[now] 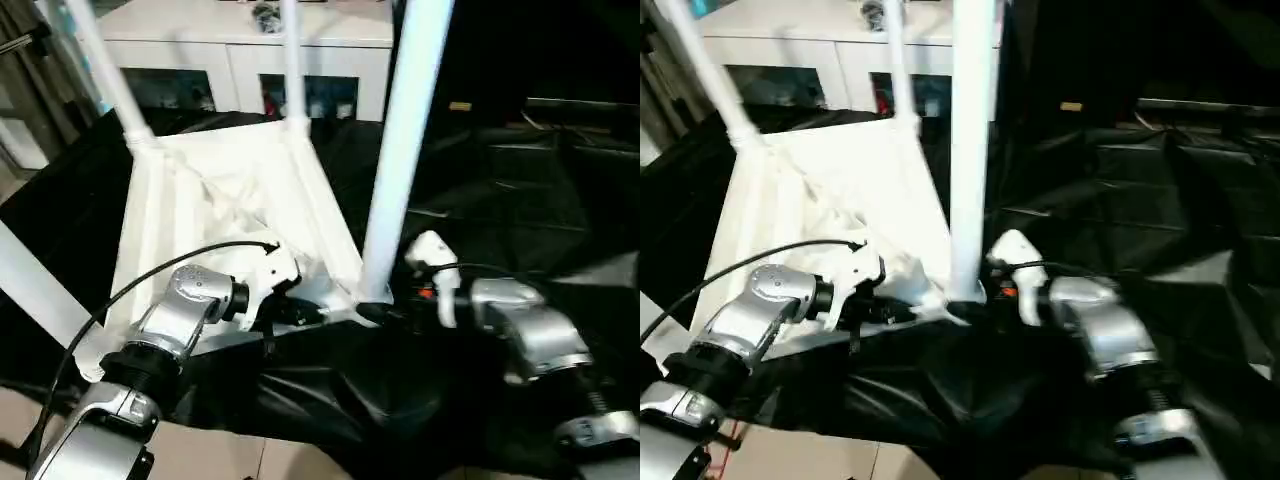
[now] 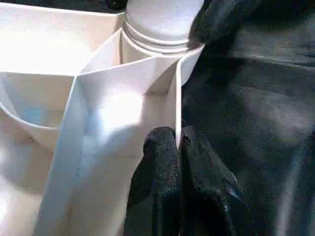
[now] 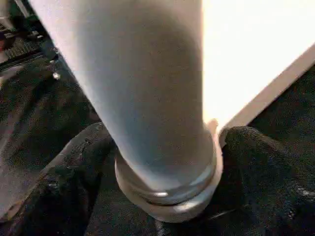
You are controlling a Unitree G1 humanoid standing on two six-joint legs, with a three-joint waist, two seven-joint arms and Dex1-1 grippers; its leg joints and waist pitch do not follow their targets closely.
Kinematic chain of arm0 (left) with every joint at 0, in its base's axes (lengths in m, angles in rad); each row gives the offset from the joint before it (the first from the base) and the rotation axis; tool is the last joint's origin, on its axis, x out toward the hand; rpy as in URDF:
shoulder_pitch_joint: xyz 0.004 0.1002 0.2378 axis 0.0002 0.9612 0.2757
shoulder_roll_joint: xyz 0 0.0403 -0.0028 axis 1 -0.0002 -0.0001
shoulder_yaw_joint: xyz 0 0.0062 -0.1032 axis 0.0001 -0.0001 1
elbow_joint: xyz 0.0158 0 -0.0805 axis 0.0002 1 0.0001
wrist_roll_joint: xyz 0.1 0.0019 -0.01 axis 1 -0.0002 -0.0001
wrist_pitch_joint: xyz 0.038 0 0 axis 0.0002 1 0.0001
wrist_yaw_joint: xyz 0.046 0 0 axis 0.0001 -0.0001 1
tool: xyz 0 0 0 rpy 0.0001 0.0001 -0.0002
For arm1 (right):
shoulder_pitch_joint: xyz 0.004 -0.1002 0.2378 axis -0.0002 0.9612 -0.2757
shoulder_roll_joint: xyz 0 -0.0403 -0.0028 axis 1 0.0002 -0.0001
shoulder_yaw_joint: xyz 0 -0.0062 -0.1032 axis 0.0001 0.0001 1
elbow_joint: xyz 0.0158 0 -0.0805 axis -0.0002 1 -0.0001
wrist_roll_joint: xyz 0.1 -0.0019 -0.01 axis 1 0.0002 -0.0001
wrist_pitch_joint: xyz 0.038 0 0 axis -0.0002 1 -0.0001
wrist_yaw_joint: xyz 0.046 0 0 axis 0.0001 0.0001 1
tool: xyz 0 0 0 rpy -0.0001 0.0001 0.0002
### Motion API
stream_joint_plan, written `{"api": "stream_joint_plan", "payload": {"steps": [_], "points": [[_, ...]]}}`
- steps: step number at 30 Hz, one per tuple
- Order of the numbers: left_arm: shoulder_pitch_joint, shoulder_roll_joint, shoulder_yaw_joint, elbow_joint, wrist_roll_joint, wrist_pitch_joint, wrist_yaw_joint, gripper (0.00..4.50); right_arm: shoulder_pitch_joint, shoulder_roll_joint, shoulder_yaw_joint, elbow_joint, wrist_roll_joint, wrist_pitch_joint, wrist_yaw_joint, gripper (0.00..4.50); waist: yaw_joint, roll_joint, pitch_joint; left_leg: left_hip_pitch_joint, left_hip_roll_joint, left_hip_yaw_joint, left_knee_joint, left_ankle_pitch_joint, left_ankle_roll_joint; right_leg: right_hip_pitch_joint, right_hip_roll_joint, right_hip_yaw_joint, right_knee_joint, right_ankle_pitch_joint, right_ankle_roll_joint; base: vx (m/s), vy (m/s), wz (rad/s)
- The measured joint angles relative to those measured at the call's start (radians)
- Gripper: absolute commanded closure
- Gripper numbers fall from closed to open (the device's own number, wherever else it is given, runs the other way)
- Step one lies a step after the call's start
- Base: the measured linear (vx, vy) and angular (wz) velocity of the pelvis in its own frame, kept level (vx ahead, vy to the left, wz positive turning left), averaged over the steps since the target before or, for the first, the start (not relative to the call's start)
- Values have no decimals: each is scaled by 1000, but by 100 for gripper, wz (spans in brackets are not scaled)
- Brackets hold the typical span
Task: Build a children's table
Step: Rotate leg to tighten
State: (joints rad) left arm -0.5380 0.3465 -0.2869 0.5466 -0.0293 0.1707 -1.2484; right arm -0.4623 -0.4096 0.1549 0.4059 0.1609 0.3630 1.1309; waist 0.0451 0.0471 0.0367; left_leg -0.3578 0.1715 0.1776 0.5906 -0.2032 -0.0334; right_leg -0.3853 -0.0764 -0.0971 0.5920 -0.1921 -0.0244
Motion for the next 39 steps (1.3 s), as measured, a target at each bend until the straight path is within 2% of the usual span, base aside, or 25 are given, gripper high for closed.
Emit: {"api": "stream_joint_plan", "payload": {"steps": [4,10,18,19,21,23,26,28,39], "points": [[11,5,-17,-27,-5,8,-17,450,0,-47,-1,-12,8,3,58,1,12,0,0,0,0,0,2,0,0,0,0,0,2,0,0,0,0,0],[12,4,-24,-33,-6,10,-18,450,1,-71,12,-25,6,-1,77,1,14,0,0,0,0,0,2,0,-1,0,0,0,2,0,0,0,0,0],[12,3,-25,-34,-5,9,-15,450,-1,-21,57,-39,-16,-20,54,1,15,0,0,0,1,0,2,0,-1,0,0,0,2,0,0,0,0,0],[12,3,-25,-34,-5,9,-15,450,-2,-21,59,-38,-16,-21,53,18,15,0,0,0,1,0,2,0,-1,0,0,0,2,0,0,0,0,0],[12,3,-26,-34,-5,9,-14,450,-3,-21,60,-34,-16,-21,51,18,14,0,1,0,1,0,2,0,-1,0,0,0,2,0,0,0,0,0],[13,3,-26,-34,-5,9,-14,450,-5,-21,61,-32,-16,-22,51,53,14,0,1,0,1,0,2,0,-1,0,0,0,2,0,0,0,0,0],[13,4,-26,-34,-5,9,-14,450,-6,-21,63,-28,-16,-22,51,62,14,0,1,0,1,0,2,0,-1,0,0,0,3,0,0,0,0,0],[13,4,-26,-35,-5,9,-13,450,-7,-20,62,-26,-16,-22,51,92,14,0,1,0,1,0,2,0,-1,0,0,0,3,0,0,0,0,0],[15,2,-25,-35,-5,9,-7,450,-10,-12,62,-10,-14,-28,46,175,13,-1,1,0,1,0,2,0,-1,0,0,0,3,0,0,0,0,0]]}}
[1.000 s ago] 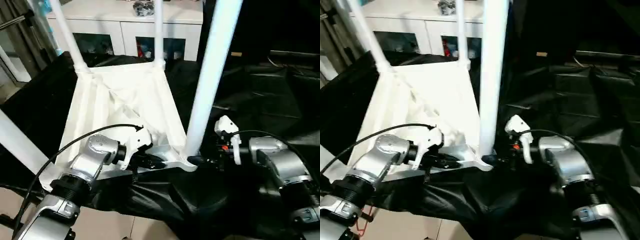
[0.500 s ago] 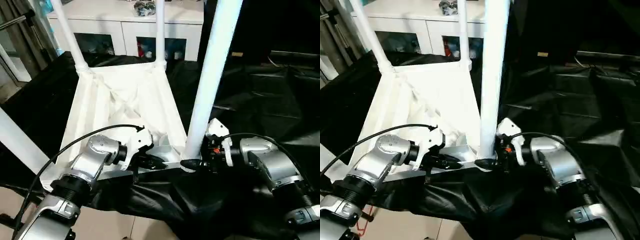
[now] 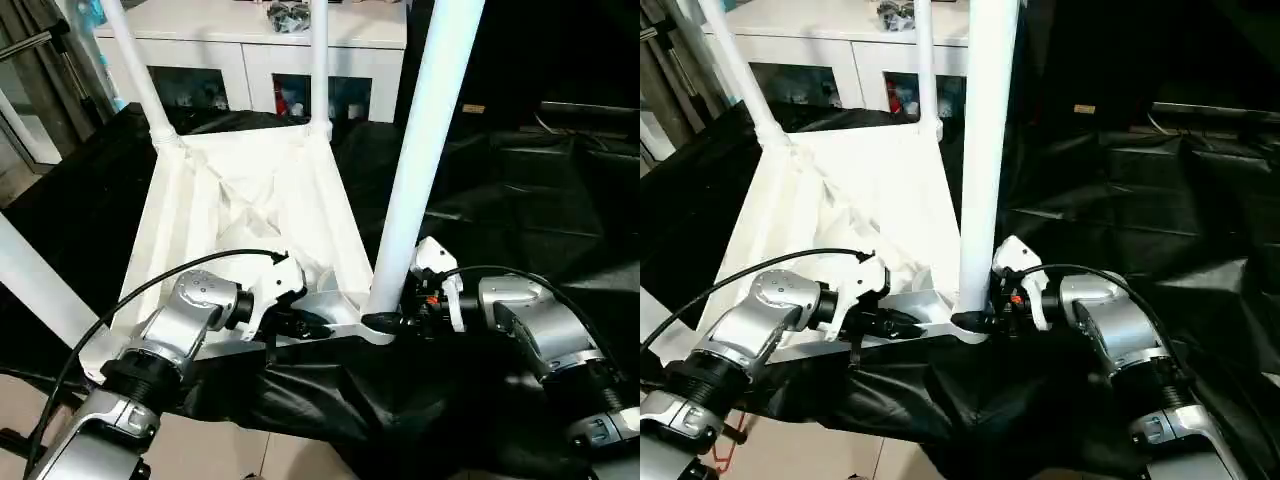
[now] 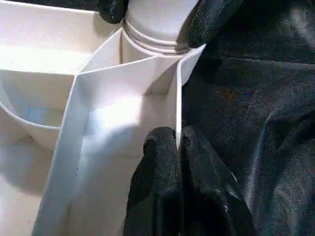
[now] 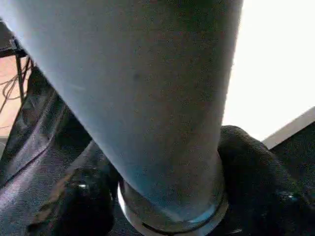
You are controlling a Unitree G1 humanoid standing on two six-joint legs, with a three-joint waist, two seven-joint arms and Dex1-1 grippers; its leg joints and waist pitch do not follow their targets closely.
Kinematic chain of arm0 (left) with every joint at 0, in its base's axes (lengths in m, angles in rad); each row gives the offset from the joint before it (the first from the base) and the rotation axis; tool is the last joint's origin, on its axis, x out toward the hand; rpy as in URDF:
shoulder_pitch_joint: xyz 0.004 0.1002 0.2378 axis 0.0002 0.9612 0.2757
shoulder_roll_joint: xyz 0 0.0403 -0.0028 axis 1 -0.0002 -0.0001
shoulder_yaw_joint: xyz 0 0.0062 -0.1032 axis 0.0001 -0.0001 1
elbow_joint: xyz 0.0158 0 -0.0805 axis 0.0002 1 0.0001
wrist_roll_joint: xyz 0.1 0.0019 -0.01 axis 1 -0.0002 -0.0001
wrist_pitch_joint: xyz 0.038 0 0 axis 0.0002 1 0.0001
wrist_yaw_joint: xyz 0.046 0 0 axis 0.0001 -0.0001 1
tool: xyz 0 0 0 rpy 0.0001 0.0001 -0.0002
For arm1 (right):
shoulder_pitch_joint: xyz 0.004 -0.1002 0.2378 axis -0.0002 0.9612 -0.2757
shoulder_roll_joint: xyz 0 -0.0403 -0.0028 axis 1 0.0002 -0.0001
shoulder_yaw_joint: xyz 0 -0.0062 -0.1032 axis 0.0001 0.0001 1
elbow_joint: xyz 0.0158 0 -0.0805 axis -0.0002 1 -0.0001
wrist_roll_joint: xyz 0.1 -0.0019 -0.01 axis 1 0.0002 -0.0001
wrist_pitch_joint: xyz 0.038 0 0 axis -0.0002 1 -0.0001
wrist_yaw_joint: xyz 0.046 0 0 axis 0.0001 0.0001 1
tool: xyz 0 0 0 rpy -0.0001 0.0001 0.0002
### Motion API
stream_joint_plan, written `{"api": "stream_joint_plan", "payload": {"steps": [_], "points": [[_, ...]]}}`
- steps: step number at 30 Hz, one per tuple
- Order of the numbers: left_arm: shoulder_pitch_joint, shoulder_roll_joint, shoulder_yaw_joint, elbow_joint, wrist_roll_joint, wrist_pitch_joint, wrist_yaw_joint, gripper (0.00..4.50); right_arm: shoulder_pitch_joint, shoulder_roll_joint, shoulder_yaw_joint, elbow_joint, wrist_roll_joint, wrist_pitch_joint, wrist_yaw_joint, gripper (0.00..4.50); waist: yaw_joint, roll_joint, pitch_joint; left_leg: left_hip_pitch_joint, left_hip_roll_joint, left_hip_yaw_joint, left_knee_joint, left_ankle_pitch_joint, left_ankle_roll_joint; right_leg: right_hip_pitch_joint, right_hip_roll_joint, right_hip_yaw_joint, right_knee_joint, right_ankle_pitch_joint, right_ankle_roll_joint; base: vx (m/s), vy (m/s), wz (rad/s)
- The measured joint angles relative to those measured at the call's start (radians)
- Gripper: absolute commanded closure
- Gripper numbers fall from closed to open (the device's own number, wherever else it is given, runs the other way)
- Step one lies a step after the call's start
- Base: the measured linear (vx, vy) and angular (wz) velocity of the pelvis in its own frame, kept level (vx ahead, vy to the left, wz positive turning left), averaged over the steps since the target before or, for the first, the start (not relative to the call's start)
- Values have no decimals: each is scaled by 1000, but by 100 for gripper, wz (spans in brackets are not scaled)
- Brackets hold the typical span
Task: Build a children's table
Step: Rotate leg to tighten
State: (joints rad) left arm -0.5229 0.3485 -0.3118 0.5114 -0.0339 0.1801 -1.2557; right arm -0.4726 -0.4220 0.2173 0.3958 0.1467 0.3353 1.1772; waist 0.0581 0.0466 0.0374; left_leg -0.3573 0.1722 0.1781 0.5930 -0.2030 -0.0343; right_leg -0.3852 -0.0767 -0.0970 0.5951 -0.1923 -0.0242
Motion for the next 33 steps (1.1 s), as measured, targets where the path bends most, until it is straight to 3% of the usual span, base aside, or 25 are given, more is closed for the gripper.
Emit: {"api": "stream_joint_plan", "payload": {"steps": [9,15,19,23,25,27,31,33], "points": [[6,-8,4,-5,2,3,39,450,3,30,-9,9,-4,-1,-51,192,-3,0,0,1,0,0,0,0,-1,0,0,0,1,0,0,0,0,0],[-23,-92,39,30,51,57,252,450,-30,160,-96,127,-33,-35,-365,193,-31,-2,-1,7,0,1,1,-1,-7,5,0,2,1,-1,2,0,0,0],[-61,-191,61,72,69,117,417,450,-70,245,-157,197,-41,-35,-604,194,-32,1,-3,7,-1,1,1,-1,-8,6,0,2,0,-2,4,0,0,0],[-79,-231,72,103,74,119,487,450,-87,291,-183,228,-54,-42,-720,194,-29,6,-6,7,-1,1,0,-1,-8,5,0,2,0,1,-1,0,0,0],[-84,-250,75,116,87,113,519,450,-101,311,-192,244,-68,-50,-773,124,-29,9,-8,6,-1,1,0,-1,-8,6,0,2,0,1,-1,0,0,0],[-86,-254,72,118,93,109,527,450,-101,316,-190,247,-86,-55,-784,124,-29,9,-8,6,-1,1,-1,-1,-8,5,0,2,0,0,1,0,0,0],[-85,-245,54,119,107,79,508,450,-100,321,-190,249,-87,-62,-777,82,-29,9,-8,7,-1,1,-1,-1,-8,4,0,2,-1,-2,3,0,0,0],[-83,-239,47,111,106,71,494,450,-69,272,-160,205,-88,-65,-708,57,-26,7,-7,6,-1,0,-1,-1,-8,4,0,2,-1,0,0,0,0,0]]}}
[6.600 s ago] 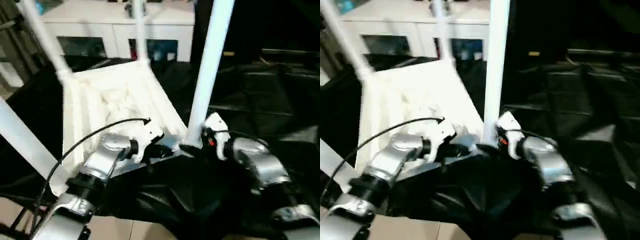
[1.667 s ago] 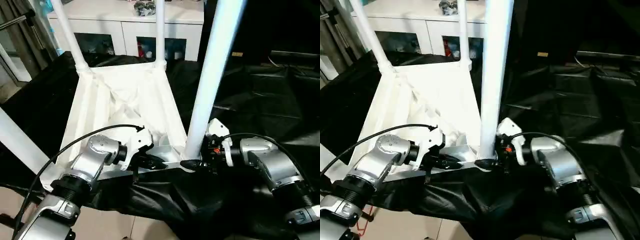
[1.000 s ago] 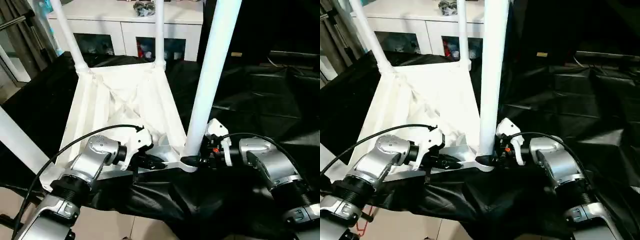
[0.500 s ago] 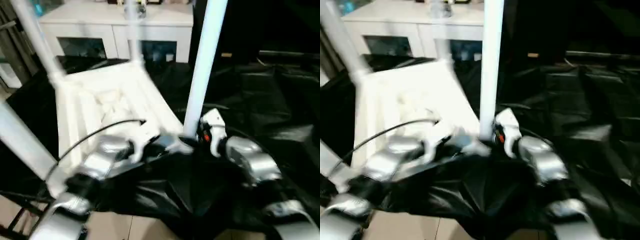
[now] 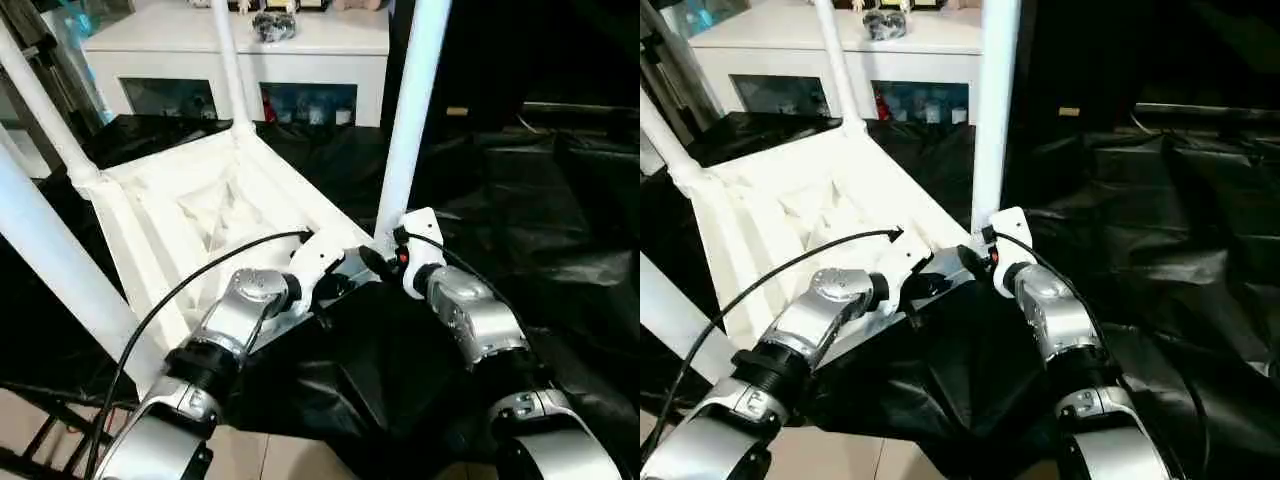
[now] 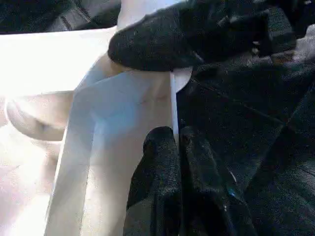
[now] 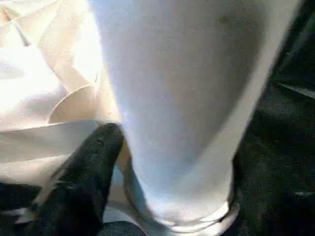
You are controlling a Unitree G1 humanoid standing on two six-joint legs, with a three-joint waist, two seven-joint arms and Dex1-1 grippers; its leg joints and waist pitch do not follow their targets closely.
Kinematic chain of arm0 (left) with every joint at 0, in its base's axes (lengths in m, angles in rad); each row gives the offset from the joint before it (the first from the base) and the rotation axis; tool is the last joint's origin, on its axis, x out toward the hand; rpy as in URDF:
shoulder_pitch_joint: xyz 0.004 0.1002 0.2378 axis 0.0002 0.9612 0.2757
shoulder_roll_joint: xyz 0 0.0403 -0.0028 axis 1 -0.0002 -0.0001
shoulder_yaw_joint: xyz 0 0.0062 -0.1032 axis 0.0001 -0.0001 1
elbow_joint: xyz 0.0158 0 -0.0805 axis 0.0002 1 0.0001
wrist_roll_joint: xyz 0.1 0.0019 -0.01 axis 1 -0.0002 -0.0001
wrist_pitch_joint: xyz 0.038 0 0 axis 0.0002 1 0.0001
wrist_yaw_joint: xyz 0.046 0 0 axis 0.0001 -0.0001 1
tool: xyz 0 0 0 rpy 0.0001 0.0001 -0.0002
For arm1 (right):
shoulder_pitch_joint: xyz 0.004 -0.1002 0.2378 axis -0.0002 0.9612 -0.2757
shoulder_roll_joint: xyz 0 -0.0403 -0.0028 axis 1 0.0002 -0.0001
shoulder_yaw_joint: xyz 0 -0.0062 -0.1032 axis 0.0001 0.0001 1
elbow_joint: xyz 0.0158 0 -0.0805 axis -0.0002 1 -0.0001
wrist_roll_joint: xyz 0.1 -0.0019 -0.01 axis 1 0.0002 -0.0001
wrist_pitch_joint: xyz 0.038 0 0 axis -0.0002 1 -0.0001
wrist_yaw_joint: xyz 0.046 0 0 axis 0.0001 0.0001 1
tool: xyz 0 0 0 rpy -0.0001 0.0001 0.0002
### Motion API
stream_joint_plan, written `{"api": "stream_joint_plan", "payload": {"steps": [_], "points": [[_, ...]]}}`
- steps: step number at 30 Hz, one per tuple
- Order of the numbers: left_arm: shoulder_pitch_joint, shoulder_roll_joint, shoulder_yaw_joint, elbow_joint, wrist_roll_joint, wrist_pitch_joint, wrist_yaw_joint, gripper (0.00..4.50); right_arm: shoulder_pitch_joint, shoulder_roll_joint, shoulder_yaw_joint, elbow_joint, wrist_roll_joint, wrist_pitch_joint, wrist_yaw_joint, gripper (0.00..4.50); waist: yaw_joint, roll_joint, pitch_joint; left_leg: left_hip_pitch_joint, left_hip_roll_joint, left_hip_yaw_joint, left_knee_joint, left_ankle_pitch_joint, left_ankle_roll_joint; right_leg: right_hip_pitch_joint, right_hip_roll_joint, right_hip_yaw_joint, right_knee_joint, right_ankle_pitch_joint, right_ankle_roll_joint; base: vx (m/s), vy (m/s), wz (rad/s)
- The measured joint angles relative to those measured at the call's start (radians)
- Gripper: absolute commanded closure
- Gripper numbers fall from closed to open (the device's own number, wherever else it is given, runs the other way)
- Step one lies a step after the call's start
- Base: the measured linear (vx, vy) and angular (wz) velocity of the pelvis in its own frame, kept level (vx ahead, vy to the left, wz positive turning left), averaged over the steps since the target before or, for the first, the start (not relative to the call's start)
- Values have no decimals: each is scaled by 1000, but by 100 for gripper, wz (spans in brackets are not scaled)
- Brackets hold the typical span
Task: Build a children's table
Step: Rotate leg to tighten
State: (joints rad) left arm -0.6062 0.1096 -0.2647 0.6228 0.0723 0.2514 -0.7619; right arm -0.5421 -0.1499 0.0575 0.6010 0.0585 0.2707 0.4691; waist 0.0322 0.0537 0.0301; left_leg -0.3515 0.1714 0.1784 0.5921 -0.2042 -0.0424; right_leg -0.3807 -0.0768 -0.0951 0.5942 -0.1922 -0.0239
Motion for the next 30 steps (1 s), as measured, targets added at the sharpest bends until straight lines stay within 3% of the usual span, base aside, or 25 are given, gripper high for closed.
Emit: {"api": "stream_joint_plan", "payload": {"steps": [5,7,8,15,17,20,22,23,30], "points": [[6,11,-9,-13,0,-16,-40,450,42,-83,30,-69,9,5,142,45,7,0,0,-2,0,0,-1,0,0,-1,0,0,0,-1,2,0,0,0],[8,13,-26,-22,0,-21,-60,450,114,-205,30,-167,40,12,266,45,27,1,0,-6,1,0,-1,0,1,0,0,1,-1,-3,5,0,0,0],[10,16,-27,-26,0,-29,-71,450,150,-268,27,-209,65,17,349,45,29,0,1,-6,2,5,-1,1,1,0,-1,4,-1,-5,7,0,0,0],[18,35,-22,-30,-4,-45,-79,450,223,-401,0,-288,135,46,545,45,16,2,1,-8,2,6,0,4,8,-2,-1,3,0,-4,6,0,0,0],[45,42,-25,-56,-8,-79,-103,450,235,-458,-33,-315,148,57,578,45,17,2,3,-9,2,6,-1,4,9,-2,-1,3,0,-5,7,0,0,0],[59,51,-21,-71,-13,-94,-114,450,235,-479,-66,-348,168,79,589,45,16,2,3,-14,3,5,-1,4,9,-3,-1,2,0,-6,8,0,0,0],[69,43,-13,-84,-21,-94,-103,405,249,-475,-51,-393,187,100,608,37,18,1,4,-16,3,5,-1,4,9,-4,-1,2,0,-6,8,0,0,0],[73,39,-6,-90,-32,-95,-102,405,255,-469,-46,-405,190,105,614,37,20,2,4,-16,3,5,-1,4,9,-4,-1,2,0,-6,8,0,0,0],[93,39,1,-139,-58,-98,-97,359,250,-437,-16,-417,197,115,601,37,26,-17,14,-20,3,3,3,4,11,-9,-2,1,0,-5,7,0,0,0]]}}
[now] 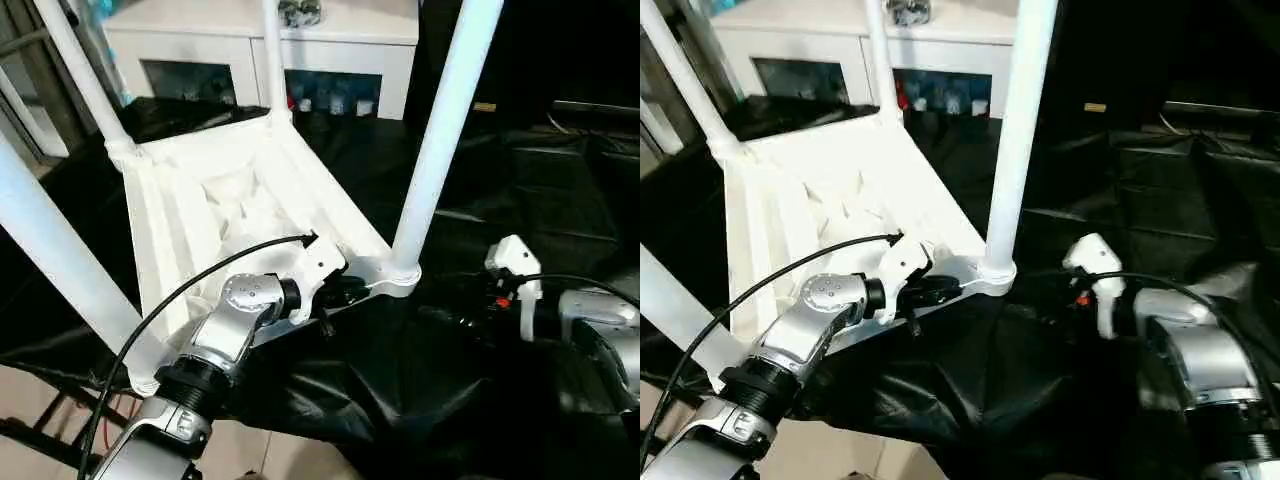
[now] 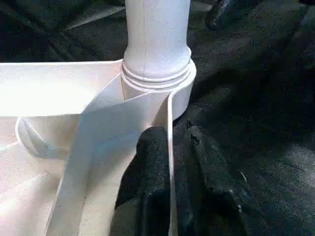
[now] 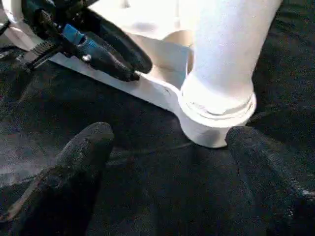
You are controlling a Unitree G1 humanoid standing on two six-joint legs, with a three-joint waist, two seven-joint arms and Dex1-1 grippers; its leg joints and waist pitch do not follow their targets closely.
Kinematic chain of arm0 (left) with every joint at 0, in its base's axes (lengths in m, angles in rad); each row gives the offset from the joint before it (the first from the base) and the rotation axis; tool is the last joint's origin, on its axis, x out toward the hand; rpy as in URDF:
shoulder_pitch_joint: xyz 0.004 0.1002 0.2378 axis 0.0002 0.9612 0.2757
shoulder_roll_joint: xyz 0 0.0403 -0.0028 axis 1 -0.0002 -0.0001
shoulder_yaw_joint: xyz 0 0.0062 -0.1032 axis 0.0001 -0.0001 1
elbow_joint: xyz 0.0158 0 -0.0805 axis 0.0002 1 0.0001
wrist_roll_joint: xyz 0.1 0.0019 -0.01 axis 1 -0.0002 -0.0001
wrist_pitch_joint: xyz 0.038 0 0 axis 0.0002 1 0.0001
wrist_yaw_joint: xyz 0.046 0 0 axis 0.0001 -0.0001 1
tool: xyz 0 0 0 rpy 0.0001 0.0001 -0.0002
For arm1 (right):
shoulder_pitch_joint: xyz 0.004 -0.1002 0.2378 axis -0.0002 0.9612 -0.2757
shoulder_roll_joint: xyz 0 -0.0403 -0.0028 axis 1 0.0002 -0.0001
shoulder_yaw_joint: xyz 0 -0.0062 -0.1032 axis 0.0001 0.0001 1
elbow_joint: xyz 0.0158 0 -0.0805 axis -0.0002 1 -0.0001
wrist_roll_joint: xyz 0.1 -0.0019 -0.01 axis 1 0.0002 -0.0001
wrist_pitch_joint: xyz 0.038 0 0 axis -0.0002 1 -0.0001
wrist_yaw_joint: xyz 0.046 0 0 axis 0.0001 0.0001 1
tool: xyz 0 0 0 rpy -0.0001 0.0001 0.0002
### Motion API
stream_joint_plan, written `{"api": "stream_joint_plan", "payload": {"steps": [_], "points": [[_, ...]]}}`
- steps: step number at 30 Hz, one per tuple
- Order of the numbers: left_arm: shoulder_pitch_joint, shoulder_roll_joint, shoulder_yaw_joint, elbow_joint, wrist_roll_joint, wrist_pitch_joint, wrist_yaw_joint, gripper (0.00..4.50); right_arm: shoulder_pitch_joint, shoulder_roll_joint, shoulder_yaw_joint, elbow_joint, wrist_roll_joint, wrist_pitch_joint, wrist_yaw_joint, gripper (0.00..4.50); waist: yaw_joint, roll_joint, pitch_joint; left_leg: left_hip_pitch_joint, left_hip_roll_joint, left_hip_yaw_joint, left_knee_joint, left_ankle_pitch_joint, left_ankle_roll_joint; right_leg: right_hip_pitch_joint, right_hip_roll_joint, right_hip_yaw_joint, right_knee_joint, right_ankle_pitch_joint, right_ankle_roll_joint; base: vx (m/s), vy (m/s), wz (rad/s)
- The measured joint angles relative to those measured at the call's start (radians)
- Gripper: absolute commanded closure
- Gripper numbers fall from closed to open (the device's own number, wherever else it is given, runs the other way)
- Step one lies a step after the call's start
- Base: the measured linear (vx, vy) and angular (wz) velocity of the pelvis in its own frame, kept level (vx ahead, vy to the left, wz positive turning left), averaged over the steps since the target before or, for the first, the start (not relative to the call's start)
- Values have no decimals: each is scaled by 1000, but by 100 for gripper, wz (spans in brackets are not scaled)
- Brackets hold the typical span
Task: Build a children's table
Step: Rotate leg to tighten
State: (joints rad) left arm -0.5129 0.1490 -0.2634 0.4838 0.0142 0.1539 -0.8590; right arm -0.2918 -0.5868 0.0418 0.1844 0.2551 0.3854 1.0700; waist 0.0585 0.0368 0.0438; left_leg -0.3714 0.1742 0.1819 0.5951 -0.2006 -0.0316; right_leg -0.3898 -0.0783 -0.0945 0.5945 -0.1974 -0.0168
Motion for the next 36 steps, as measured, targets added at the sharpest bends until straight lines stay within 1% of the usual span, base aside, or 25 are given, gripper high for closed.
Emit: {"api": "stream_joint_plan", "payload": {"steps": [2,3,4,5,11,13,16,19,22,24,25,26,29,30,32,34,36], "points": [[9,11,-4,-10,2,2,-4,344,-22,20,4,6,-13,-4,-23,37,-5,-2,1,0,0,0,0,0,0,-1,0,0,1,0,0,0,0,0],[10,13,-9,-12,3,4,-7,344,-26,24,5,6,-14,-4,-27,37,-3,-2,1,0,0,0,0,0,0,-1,0,0,1,0,0,0,0,0],[11,17,-11,-17,3,8,-8,325,-29,26,5,6,-14,-4,-29,37,-2,-3,1,0,0,0,0,0,0,-1,0,0,1,0,0,0,0,0],[11,21,-12,-20,3,11,-8,325,-29,26,5,6,-14,-4,-29,37,-1,-3,1,0,0,0,0,0,0,-1,0,0,1,0,0,0,0,0],[-8,28,-13,-11,20,43,10,272,-22,14,5,-8,-13,-3,-25,37,1,-1,1,0,0,0,1,0,0,0,0,0,2,1,-1,0,0,0],[-18,26,-14,-1,24,59,17,272,-18,14,5,-17,-12,-1,-26,37,0,1,0,1,0,0,2,0,0,0,0,0,2,1,-1,0,0,0],[-37,24,-16,19,21,85,17,272,-16,14,5,-18,-12,0,-27,37,0,2,-1,2,0,0,2,0,0,2,0,0,3,1,-2,0,0,0],[-55,20,-16,44,18,107,12,272,-12,14,5,-25,-12,2,-32,37,0,7,-2,4,0,0,3,0,0,4,0,0,2,2,-3,0,0,0],[-84,-1,-8,89,14,118,21,307,-10,16,5,-25,-12,3,-41,37,1,10,-1,5,0,0,5,1,0,5,0,0,2,3,-3,0,0,0],[-94,-8,-4,109,6,126,28,310,-9,17,5,-26,-12,3,-44,37,1,12,-1,5,0,0,5,1,1,6,0,0,2,3,-3,0,0,0],[-101,-11,-2,120,1,131,27,331,-9,17,5,-26,-12,3,-46,37,1,13,-1,5,0,-1,6,1,1,7,0,0,2,3,-3,0,0,0],[-106,-13,-2,126,1,134,27,340,-8,17,5,-26,-12,3,-47,37,1,13,-1,5,0,-1,6,1,1,7,0,0,2,4,-3,0,0,0],[-118,-20,-2,143,0,137,26,347,-7,18,5,-26,-12,3,-52,37,0,14,-2,5,0,-1,7,1,1,7,0,0,2,4,-3,0,0,0],[-121,-21,-2,148,0,137,26,363,-7,18,5,-26,-12,3,-55,37,0,15,-2,5,0,-1,7,1,1,7,0,0,2,4,-3,0,0,0],[-130,-21,-9,162,3,132,20,384,-4,18,5,-26,-12,3,-59,37,0,17,-3,5,0,-1,7,1,2,7,0,0,2,5,-3,0,0,0],[-137,-20,-21,173,11,122,10,389,-3,18,5,-26,-12,3,-60,37,0,20,-3,5,0,-1,7,2,2,7,0,0,2,5,-3,0,0,0],[-141,-19,-31,178,21,114,6,408,-3,19,5,-26,-12,3,-61,37,0,22,-4,5,0,-1,7,2,2,7,0,0,2,5,-3,0,0,0]]}}
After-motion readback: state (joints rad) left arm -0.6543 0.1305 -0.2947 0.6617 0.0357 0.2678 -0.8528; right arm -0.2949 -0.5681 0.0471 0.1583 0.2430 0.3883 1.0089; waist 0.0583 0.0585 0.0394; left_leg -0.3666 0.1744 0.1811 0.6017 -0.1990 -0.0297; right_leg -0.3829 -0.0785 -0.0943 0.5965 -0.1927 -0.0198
